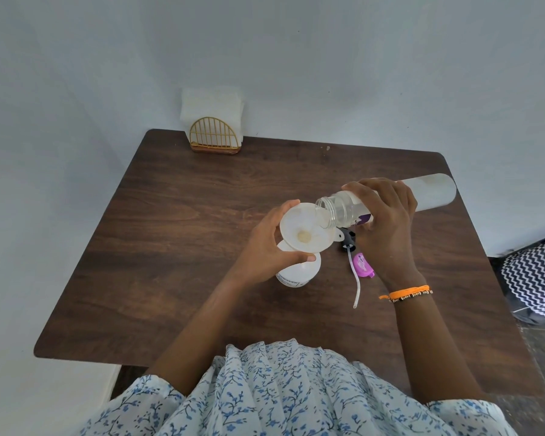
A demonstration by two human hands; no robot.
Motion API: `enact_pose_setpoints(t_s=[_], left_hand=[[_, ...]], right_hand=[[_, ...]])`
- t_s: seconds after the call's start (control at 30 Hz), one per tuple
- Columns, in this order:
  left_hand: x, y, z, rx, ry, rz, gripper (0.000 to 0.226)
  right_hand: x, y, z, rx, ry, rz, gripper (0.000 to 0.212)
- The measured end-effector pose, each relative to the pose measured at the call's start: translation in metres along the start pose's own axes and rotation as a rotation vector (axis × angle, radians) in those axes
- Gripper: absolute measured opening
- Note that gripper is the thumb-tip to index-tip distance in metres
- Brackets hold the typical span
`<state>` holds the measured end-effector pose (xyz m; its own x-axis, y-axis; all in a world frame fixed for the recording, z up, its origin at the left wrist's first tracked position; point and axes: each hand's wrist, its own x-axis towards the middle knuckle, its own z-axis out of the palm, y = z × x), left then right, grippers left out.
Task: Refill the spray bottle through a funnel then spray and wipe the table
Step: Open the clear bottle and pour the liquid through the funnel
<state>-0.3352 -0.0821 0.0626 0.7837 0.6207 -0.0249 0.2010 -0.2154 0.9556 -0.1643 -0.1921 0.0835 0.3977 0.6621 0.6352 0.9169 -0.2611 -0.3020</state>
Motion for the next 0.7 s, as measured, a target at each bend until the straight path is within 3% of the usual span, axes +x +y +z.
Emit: enact_pose_setpoints(t_s=[0.7], left_hand=[[-0.0005,0.0011,-0.0002,-0.002,-0.002,0.009,0.089]], right_hand=[[0.0011,-0.0027,-0.0046,0.002,-0.011,-0.01,0.049]])
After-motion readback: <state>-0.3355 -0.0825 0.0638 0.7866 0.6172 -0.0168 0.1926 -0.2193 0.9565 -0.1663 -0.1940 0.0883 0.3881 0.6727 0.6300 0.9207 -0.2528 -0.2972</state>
